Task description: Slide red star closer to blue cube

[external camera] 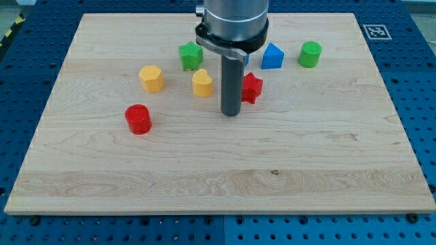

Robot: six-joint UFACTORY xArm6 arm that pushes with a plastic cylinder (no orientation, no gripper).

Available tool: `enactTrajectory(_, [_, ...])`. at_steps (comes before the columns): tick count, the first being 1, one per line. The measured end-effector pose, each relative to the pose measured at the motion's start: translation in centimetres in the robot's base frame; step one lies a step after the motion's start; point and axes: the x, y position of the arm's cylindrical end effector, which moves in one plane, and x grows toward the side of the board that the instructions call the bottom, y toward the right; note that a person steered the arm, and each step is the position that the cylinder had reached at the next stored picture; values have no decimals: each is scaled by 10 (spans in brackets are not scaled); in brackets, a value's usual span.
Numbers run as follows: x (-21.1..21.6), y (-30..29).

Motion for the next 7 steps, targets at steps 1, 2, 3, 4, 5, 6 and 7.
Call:
enactTrajectory(1, [1, 3])
enactTrajectory(2, [1, 10])
enactTrajectory(3, [0, 20])
enactTrajectory(4, [-12, 21])
enactTrajectory(5, [-31, 21])
enactTrajectory(6, [-34, 21])
enactTrajectory(7, [-28, 21])
